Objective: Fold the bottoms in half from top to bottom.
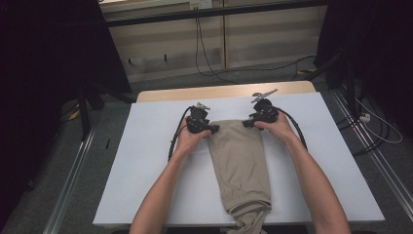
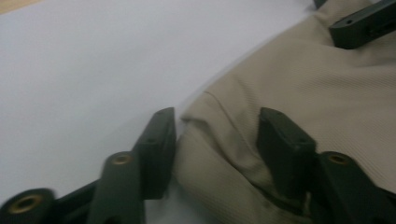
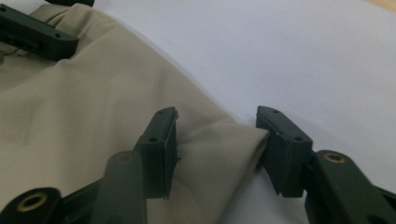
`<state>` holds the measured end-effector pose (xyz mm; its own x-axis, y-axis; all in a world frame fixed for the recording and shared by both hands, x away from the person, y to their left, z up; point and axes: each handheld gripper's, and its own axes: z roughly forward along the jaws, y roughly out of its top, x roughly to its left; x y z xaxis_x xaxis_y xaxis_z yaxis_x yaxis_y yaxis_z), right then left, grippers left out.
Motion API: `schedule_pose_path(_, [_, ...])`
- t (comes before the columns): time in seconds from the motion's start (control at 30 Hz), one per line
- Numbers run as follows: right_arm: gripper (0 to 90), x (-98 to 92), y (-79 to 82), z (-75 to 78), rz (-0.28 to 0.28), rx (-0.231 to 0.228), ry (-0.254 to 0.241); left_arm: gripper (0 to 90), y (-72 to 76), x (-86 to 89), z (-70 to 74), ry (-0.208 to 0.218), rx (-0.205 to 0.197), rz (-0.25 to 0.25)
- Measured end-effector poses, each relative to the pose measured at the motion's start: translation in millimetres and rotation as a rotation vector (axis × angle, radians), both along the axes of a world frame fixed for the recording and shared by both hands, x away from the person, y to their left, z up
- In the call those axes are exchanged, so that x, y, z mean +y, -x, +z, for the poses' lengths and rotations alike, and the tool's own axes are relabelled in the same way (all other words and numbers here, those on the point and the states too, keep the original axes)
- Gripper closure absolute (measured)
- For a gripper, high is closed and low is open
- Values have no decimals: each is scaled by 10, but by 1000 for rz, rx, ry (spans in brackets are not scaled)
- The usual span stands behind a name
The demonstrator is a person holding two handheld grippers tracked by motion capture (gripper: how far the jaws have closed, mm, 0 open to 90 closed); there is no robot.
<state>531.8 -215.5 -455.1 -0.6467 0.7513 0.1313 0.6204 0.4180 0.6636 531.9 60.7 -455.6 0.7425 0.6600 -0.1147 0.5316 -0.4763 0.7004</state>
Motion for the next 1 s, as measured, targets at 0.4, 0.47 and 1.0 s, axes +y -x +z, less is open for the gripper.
schedule_pose_path(0.4, [863, 7, 113, 91, -10, 70, -42, 836, 190, 113, 62, 106, 65, 5])
schedule_pose_path(0.47, [866, -22, 144, 172, -38, 29, -111, 838, 169, 191, 132, 133, 40, 39])
schedule_pose_path(1.0, [868, 171, -63, 959, -135, -176, -205, 842, -205, 399, 994, 195, -121, 170])
